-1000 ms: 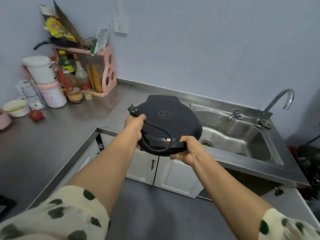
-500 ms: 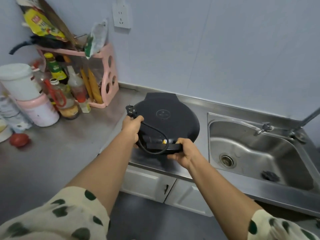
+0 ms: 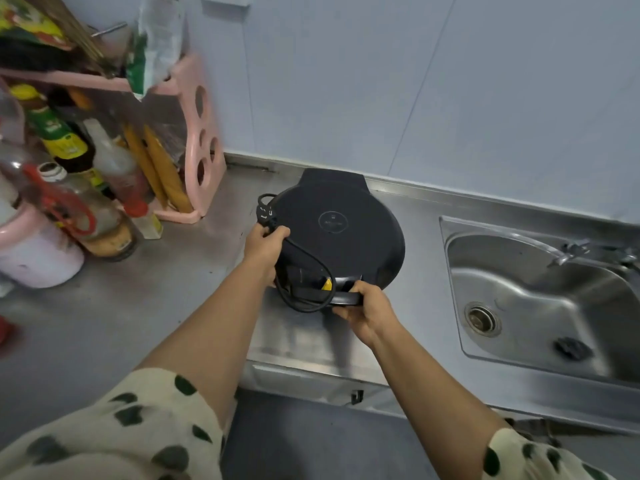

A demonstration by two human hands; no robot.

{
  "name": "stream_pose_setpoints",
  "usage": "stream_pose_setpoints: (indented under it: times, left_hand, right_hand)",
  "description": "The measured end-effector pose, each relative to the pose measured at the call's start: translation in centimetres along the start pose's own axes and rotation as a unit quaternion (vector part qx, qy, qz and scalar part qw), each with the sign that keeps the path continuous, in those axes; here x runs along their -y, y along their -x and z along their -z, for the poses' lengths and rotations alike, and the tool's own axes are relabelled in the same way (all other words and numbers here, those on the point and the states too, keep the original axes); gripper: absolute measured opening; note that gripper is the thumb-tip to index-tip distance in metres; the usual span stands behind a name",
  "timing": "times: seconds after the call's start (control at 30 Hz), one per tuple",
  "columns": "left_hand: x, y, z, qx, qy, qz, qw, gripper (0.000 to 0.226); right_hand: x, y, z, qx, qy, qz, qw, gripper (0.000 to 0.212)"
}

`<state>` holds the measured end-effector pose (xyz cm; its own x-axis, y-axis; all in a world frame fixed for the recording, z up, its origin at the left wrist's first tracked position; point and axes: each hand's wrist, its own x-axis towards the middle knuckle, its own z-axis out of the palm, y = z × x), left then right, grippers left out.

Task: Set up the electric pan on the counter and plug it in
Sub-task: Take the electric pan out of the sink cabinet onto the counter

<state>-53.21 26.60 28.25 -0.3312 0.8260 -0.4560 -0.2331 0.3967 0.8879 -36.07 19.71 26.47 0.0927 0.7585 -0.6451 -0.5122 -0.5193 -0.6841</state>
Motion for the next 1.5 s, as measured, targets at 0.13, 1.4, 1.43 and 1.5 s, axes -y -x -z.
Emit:
stream_pose_setpoints:
  times: [0.13,1.4,1.43,1.5]
  left_hand:
    - [0.0,-1.6,-0.1,0.014,-0.017,-0.006,1.0,0.009]
    - [-3.5,-3.4,-5.6,-0.108,-0.132,0.064,0.983,0.047]
    - [-3.6,-3.3,-6.1,-0.108,-0.152,0.063,0.981,0.048]
    - [-3.5,-3.3,-7.1,-0.102,-0.181,0.056,0.977,0.048]
  right_hand:
    - [-0.3,-1.7,-0.3,-0.005,-0.01,-0.002,1.0,0.032]
    - [3.4,-2.4,0.3,-0.086,0.169,-0.022,0.982,0.023]
    - [3.9,-2.5,0.5,-0.103,0.191,-0.014,0.976,0.029]
    - [4.8,-2.6,0.6,-0.126,0.219,0.006,0.967,0.036]
